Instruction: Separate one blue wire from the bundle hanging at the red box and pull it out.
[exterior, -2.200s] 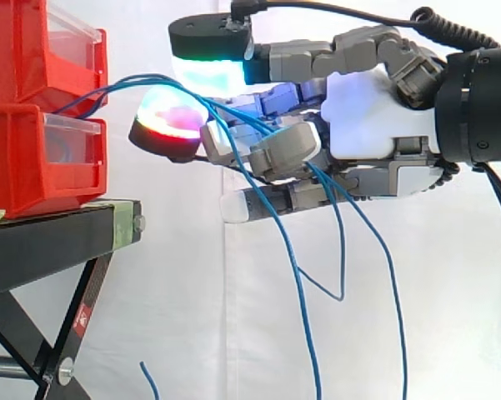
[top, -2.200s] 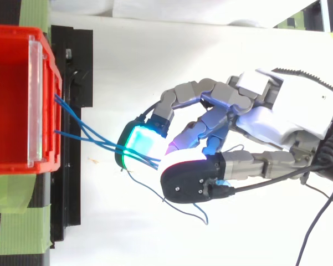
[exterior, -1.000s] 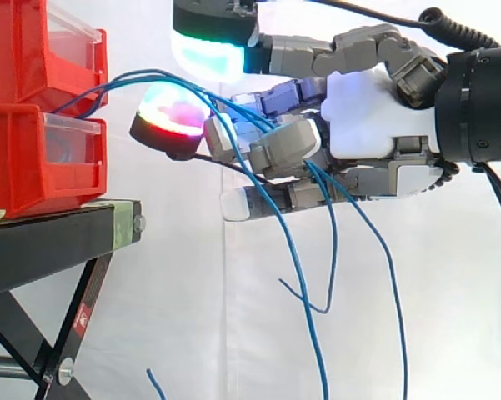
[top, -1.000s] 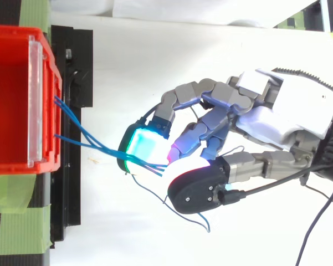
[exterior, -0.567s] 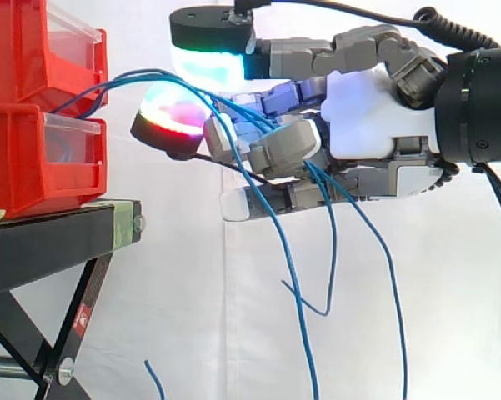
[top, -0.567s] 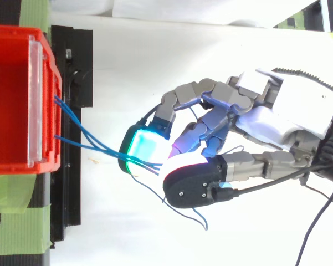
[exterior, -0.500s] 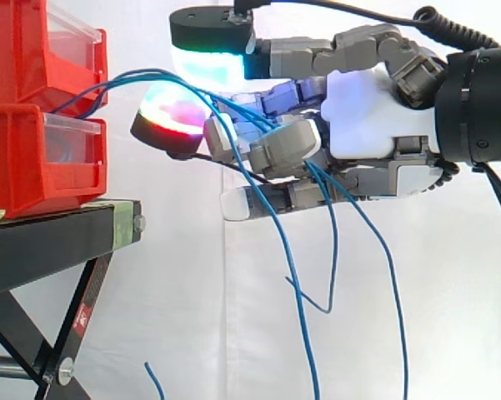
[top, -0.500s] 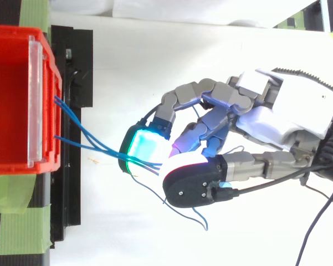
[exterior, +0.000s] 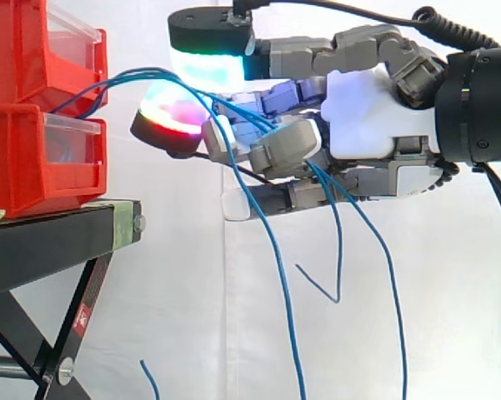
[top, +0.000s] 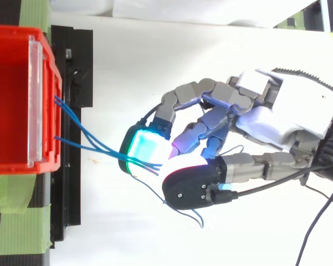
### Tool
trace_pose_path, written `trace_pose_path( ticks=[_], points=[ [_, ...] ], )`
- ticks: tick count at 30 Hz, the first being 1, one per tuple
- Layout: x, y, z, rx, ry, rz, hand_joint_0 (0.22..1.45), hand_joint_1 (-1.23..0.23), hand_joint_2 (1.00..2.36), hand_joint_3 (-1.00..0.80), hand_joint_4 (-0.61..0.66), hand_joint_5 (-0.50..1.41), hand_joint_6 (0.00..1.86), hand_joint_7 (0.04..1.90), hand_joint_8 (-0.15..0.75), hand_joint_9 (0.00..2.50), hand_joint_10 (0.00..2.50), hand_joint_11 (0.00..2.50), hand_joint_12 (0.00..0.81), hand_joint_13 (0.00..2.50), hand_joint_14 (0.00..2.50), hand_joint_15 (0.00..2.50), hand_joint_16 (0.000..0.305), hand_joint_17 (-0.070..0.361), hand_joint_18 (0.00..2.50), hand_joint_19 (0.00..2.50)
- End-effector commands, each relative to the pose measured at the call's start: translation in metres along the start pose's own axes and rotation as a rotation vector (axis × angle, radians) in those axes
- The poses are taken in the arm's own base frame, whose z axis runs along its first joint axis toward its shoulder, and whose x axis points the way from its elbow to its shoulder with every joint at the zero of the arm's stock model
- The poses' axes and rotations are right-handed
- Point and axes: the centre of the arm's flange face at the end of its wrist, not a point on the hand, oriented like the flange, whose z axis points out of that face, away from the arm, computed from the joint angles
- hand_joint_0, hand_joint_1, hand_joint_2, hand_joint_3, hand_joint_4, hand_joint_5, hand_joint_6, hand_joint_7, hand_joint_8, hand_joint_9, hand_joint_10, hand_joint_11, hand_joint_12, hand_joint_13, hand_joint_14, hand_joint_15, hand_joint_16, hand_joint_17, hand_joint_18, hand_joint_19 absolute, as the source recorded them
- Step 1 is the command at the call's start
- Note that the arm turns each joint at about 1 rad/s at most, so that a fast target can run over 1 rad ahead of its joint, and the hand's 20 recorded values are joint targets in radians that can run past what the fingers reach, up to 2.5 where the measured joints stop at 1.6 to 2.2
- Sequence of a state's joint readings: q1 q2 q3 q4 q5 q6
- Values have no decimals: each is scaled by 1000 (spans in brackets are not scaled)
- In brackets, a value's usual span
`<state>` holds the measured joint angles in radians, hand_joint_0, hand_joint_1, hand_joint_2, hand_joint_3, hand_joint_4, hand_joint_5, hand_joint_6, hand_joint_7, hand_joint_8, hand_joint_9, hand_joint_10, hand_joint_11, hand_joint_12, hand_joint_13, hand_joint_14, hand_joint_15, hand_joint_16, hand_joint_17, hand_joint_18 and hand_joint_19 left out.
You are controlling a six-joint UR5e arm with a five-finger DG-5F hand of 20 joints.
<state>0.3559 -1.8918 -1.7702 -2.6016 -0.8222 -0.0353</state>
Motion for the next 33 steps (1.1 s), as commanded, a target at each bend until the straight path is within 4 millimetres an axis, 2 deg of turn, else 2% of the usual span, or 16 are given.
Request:
trace_pose_path(
  ticks=[1,16,26,33],
  points=[
    [0,0,0,0,0,0,618,-919,1018,-242,161,-218,940,849,330,1011,18,1176,356,1516,9,1574,56,125,894,610],
    [0,-1,0,1,0,-1,664,-998,1010,-389,186,-228,950,823,325,977,14,1194,358,1491,12,1553,56,125,911,586],
    [0,0,0,0,0,-1,572,-760,1006,-433,175,-200,936,824,349,1121,15,1219,359,1559,6,1569,56,126,970,657],
    [0,-1,0,1,0,-2,577,-695,1006,-434,175,-192,929,836,352,1154,15,1238,360,1572,7,1568,56,125,981,656]
  ],
)
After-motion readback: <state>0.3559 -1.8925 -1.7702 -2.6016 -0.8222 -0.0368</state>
